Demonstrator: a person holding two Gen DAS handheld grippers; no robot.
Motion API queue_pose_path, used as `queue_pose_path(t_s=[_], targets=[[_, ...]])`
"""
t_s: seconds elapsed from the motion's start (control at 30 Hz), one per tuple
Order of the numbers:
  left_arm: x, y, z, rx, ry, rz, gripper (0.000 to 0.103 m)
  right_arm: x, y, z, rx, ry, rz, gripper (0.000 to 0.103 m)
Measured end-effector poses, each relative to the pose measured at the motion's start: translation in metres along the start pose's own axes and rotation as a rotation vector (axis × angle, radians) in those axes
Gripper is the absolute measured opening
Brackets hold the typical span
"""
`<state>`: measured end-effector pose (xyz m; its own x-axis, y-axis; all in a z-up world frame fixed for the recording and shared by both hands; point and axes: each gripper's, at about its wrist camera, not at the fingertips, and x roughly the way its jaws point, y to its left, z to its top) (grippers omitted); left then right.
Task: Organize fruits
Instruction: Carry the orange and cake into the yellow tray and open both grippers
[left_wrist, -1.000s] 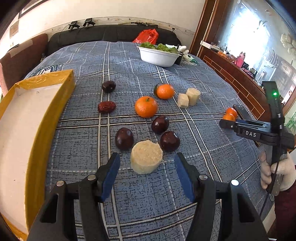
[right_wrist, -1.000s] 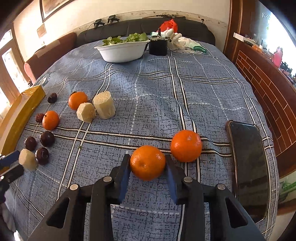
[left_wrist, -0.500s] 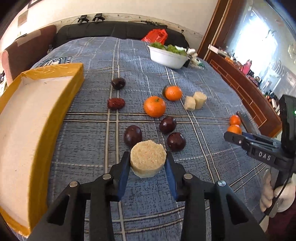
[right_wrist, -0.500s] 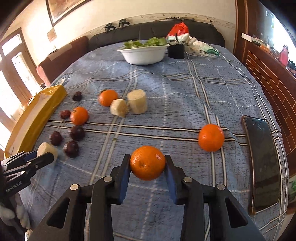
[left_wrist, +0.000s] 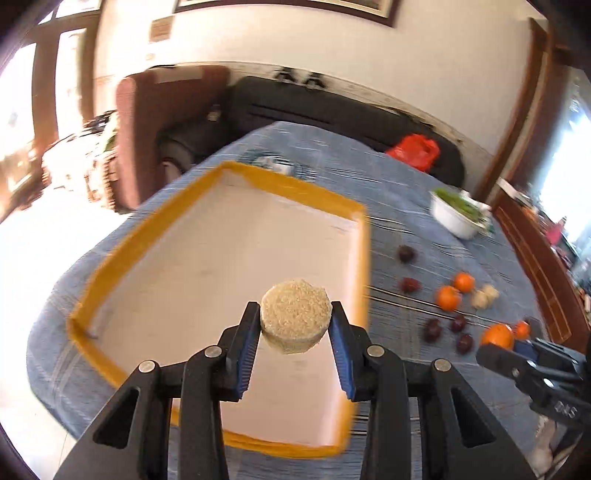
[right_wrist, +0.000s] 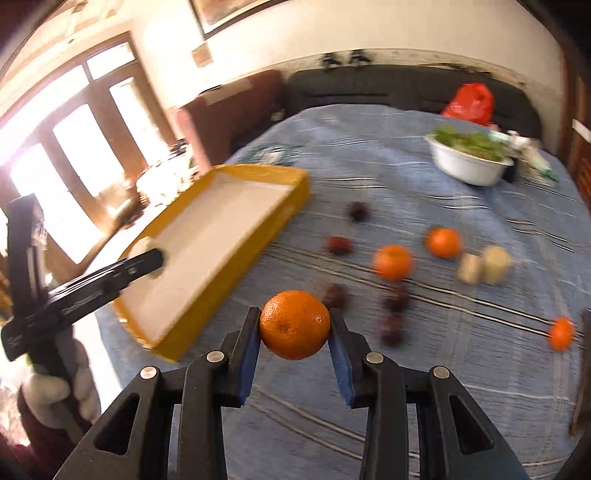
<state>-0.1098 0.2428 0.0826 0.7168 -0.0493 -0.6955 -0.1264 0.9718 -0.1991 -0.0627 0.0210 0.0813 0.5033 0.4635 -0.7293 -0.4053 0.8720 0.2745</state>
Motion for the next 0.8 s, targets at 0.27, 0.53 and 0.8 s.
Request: queue_pose_path(t_s=[0.27,0.53,0.8], targets=[[0.023,0.056,-0.004,-0.078,0.037,0.148,0.036,0.067,0.088,0.015,-0.086,0.098,0.149,0.04],[0.03,0.075,-0.009,-0.11,0.065,0.148,0.036,0.119,0.128,0.002,-0.143,0.197,0.145,0.04],[0.004,0.065,-0.006,-0.085,0.009,0.191,0.05,0.123,0.143,-0.001,-0.2,0.184,0.117,0.041]])
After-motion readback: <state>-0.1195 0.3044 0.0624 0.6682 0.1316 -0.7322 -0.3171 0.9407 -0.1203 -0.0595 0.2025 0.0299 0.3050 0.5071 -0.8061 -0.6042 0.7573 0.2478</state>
